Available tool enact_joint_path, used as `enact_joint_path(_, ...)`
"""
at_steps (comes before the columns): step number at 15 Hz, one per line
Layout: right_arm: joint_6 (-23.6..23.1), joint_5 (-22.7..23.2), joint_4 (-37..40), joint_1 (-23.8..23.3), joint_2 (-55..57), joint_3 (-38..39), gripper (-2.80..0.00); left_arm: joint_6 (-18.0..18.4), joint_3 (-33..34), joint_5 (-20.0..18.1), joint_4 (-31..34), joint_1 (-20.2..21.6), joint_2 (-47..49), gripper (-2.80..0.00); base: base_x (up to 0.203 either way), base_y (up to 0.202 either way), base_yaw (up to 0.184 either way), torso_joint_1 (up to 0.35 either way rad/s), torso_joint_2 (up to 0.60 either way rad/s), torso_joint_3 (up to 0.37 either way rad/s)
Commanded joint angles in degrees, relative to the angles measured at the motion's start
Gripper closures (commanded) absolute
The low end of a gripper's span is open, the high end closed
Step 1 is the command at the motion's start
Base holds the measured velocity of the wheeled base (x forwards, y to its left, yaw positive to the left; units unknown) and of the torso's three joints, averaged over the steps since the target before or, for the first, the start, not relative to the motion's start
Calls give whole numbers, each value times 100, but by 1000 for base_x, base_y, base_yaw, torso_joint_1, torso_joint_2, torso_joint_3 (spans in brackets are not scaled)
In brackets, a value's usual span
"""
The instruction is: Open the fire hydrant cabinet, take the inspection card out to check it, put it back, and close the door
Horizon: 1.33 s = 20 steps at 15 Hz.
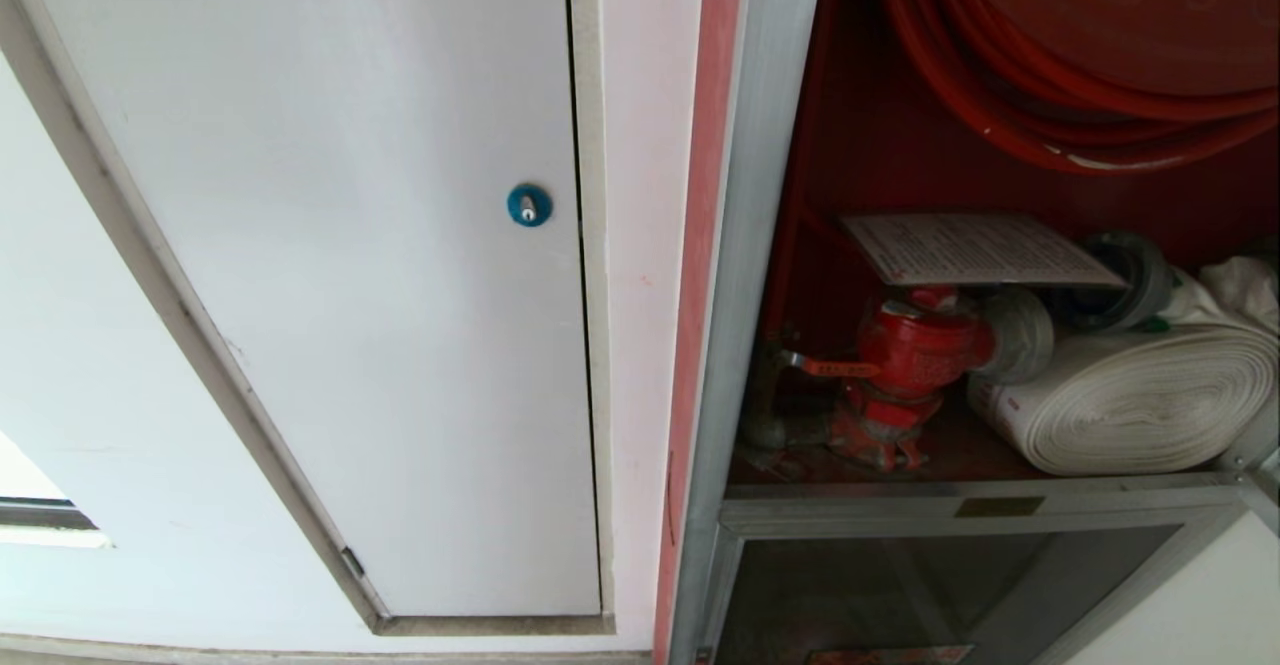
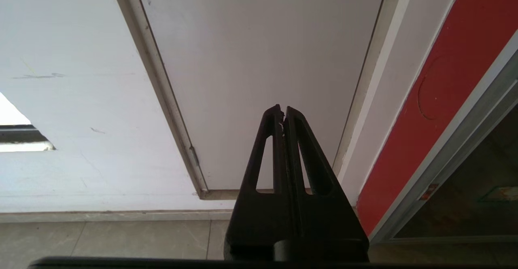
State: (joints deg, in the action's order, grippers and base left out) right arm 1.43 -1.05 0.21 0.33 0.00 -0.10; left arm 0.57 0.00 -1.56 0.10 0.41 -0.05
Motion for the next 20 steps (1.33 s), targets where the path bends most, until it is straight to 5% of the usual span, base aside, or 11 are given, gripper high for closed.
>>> enact_joint_path(1, -2, -1, 13, 2, 9, 1, 0, 2, 0, -2, -1, 2, 5, 0, 0, 0, 0, 0, 0, 0)
enact_joint_path(9, 14, -9, 75, 2, 33, -117, 0, 5, 0, -2, -1, 2, 5, 0, 0, 0, 0, 0, 0, 0)
enact_joint_path(14, -62, -17, 62, 22, 1267, -1329, 0, -3, 0, -2, -1, 2, 5, 0, 0, 0, 0, 0, 0, 0)
enact_joint_path(20, -1236, -153, -172, 18, 3660, -3078, 0, -4, 0, -2, -1, 2, 5, 0, 0, 0, 0, 0, 0, 0)
